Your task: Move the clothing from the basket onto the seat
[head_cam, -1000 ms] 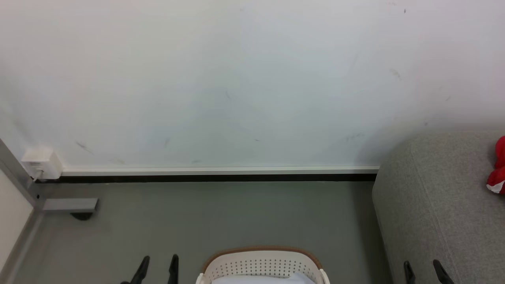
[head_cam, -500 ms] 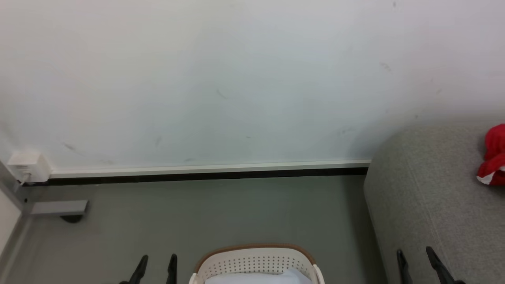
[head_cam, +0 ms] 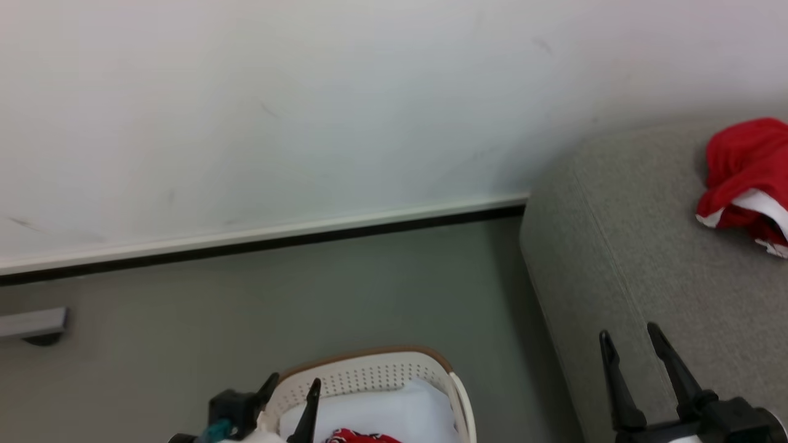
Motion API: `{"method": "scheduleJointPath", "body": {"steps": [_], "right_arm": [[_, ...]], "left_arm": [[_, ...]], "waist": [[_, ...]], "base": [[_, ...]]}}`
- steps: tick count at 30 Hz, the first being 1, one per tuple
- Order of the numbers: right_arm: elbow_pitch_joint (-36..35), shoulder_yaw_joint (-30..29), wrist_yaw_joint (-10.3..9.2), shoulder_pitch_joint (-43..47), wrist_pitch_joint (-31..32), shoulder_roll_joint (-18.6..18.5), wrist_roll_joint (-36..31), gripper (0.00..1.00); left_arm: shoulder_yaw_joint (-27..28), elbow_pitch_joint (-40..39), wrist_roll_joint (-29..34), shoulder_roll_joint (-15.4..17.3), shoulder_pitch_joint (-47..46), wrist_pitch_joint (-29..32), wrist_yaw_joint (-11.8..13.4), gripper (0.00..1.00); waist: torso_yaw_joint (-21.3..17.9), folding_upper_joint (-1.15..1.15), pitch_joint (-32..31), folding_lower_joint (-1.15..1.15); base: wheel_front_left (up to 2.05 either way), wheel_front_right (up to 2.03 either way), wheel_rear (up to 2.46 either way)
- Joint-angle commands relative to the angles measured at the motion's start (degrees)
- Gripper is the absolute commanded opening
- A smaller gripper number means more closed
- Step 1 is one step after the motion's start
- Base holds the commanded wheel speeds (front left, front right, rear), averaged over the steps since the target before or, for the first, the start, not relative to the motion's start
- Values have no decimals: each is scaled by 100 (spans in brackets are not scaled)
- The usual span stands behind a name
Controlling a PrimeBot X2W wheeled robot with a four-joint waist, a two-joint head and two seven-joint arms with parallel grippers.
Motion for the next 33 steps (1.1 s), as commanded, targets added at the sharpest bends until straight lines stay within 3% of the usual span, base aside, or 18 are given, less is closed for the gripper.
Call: {"method": "scheduleJointPath", "body": {"steps": [1, 18, 33], "right_arm": [[-51, -1, -15, -84, -1, -8, 1, 100], [-550, 342, -15, -805, -1, -5, 600, 100], [-785, 434, -15, -1205, -1, -4, 1098, 100]], "left_arm": [[-34, 97, 67, 72, -115, 77, -18, 100], [-674, 2318, 304, 508, -1604, 2022, -126, 100], [-902, 3323, 339, 837, -2265, 2199, -105, 100]], "waist": [[-260, 0, 290, -1], [-1244, 0, 1709, -1], [-1547, 0, 2575, -1]], "base": [[0, 0, 0], [0, 0, 0], [0, 0, 0]]}}
